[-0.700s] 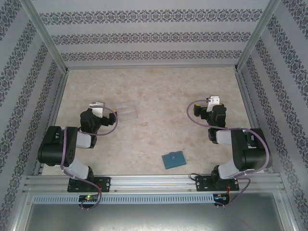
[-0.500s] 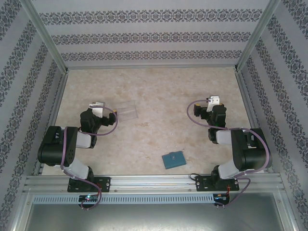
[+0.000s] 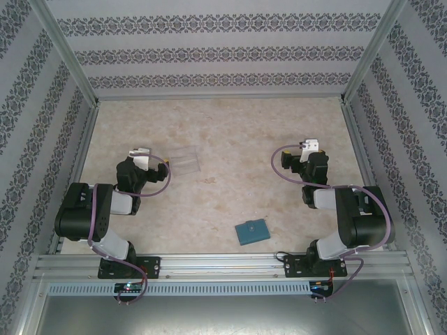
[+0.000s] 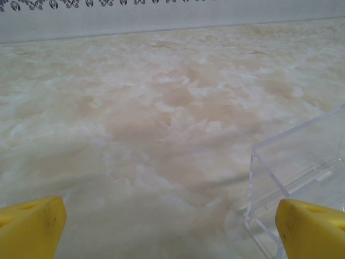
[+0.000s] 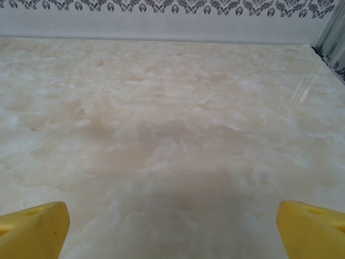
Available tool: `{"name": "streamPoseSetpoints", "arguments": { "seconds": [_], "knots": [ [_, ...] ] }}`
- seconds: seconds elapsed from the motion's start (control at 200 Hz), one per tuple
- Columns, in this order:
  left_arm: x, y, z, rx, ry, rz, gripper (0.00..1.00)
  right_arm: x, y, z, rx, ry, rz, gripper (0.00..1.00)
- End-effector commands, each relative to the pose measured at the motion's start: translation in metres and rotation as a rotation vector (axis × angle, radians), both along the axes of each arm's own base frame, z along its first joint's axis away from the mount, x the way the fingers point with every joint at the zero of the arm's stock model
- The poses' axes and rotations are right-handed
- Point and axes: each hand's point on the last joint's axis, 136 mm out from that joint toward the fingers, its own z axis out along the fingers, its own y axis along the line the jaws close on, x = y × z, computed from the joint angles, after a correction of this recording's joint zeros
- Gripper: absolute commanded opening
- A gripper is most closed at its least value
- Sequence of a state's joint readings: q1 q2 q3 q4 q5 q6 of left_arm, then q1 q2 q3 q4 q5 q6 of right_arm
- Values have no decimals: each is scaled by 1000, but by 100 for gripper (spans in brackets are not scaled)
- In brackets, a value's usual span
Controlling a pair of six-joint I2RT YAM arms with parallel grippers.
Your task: Take the credit cards out of the card holder
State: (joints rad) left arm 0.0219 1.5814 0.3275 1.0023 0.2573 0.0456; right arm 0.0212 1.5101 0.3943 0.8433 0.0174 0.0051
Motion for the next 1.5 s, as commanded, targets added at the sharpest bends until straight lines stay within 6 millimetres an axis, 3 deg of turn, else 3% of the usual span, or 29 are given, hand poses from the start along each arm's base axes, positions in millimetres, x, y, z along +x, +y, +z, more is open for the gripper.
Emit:
{"name": "streamPoseSetpoints", "arguments": {
  "seconds": [0.0,0.315,0.565,0.899,0.984,1.094,1.214,1.334,1.494],
  "knots": [
    [6,5,7,0,-21,13,100,2,0,7,18,-32,4,98],
    [14,28,3,1,26,151,100,2,0,7,19,-31,4,98],
    [15,33,4,4,26,185,100,4,-4,11,19,-11,-21,98],
    [14,60,34,20,94,364,100,11,8,36,15,172,-9,97],
    [10,69,46,-16,130,443,100,7,18,41,55,244,13,96],
    [7,64,56,-118,182,461,100,1,28,47,152,328,-8,95],
    [1,63,57,-232,312,532,100,-6,54,47,236,455,51,87],
    [0,47,50,-313,452,515,99,-12,82,47,257,523,91,81],
    [0,19,37,-383,650,460,85,-16,114,48,300,580,128,77]
  ]
}}
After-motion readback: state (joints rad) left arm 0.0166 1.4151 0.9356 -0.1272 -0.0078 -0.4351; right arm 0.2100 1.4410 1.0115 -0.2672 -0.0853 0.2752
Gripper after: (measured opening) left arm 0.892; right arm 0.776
